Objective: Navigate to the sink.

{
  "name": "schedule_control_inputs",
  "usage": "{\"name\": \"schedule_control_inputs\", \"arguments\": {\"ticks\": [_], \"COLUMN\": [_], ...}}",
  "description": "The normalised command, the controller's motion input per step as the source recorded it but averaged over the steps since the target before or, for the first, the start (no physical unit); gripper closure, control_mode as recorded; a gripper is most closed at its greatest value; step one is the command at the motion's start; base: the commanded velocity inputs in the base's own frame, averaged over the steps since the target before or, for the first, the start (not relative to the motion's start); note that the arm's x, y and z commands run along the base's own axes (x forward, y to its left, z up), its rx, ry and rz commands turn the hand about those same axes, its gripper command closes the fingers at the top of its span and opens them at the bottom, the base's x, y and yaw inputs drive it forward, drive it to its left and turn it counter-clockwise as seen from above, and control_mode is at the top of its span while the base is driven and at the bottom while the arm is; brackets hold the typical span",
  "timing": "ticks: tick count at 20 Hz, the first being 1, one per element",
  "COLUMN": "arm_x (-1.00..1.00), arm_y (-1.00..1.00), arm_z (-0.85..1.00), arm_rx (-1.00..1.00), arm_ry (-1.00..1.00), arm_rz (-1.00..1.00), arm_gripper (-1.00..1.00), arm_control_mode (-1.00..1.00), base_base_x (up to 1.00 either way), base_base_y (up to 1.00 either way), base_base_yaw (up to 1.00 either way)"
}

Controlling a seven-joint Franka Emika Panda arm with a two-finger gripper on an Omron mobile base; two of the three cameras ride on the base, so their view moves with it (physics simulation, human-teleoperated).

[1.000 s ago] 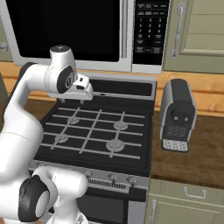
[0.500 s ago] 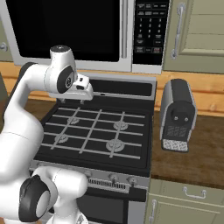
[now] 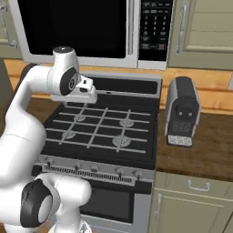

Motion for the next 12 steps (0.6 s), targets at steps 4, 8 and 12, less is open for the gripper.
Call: {"name": "schedule_control_inputs", "arguments": {"ticks": [4, 8, 12], "arm_x": [0.00, 0.00, 0.00], "arm_y": [0.00, 0.00, 0.00], "arm_z": [0.00, 0.00, 0.00], "arm_rx": [0.00, 0.00, 0.00], "arm_ry": [0.00, 0.00, 0.00], "arm_rz": [0.00, 0.00, 0.00], "arm_gripper": [-1.00, -1.00, -1.00], "arm_control_mode": [1.00, 1.00, 1.00], "base_base_x": [-0.96, -0.49, -0.09], "base_base_y": [-0.49, -0.42, -0.28], "base_base_yaw": [-0.02, -0.24, -0.54]}}
